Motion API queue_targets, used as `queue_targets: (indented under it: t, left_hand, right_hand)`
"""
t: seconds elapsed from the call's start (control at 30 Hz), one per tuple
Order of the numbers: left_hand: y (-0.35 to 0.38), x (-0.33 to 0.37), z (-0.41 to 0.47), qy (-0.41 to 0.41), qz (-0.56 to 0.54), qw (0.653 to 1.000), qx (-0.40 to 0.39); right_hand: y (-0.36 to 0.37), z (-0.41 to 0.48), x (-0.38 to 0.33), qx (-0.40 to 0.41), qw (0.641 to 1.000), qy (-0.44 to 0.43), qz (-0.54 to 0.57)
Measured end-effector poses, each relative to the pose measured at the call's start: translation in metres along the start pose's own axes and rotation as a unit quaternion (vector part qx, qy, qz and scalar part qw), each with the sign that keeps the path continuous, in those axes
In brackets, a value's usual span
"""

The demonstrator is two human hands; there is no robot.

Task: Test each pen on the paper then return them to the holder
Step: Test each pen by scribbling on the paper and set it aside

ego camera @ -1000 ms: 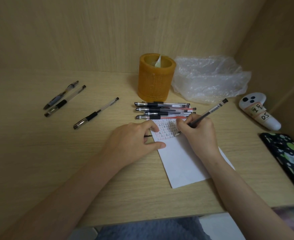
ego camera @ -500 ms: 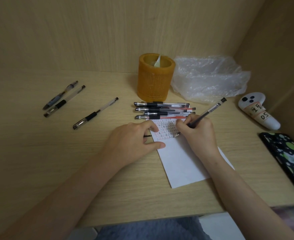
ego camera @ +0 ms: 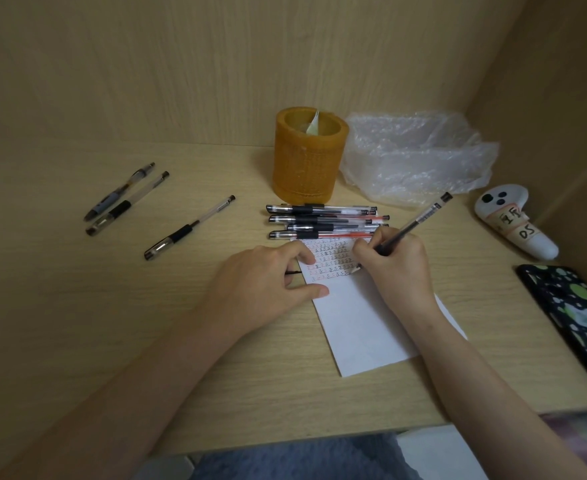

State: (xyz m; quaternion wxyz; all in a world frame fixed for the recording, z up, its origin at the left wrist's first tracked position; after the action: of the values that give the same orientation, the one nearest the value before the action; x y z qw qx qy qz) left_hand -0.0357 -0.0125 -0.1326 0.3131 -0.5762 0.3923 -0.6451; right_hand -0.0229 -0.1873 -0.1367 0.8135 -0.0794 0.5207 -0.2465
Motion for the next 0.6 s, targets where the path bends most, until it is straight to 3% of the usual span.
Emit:
queue_targets:
  t: [0.2,0.37,0.47,0.6]
  left_hand:
    - [-0.004,0.003,-0.001,0.012,-0.043,0.999,-0.005]
    - [-0.007,0.004,0.000,0.030,-0.217,0.976,-0.018]
    - [0.002,0.010,-0.001,0.068,-0.217,0.973,-0.044]
    - [0.008,0.011,-0.001,0.084,-0.210,0.972,-0.063]
  right_hand:
    - [-0.011,0.004,0.004,0.071,0.984,0.046,0.154]
    - [0.006,0.004,-0.004,0.017,0.947,0.076,0.312]
    - [0.014,0.004,-0.010,-0.022,0.926,0.076,0.370]
    - [0.015,0.002,-0.017,-0.041,0.932,0.061,0.356]
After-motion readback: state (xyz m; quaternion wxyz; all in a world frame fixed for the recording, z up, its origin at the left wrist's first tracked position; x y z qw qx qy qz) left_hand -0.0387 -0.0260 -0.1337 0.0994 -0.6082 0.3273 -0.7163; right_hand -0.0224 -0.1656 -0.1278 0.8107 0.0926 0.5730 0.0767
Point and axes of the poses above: each hand's wrist, its own z-axis towards the middle knuckle, its own y-axis out of the palm, x = y × z, the point moved 8 cm from there along z, towards the middle knuckle, and after that the axes turned 13 degrees about -y, right-handed, at the moved point
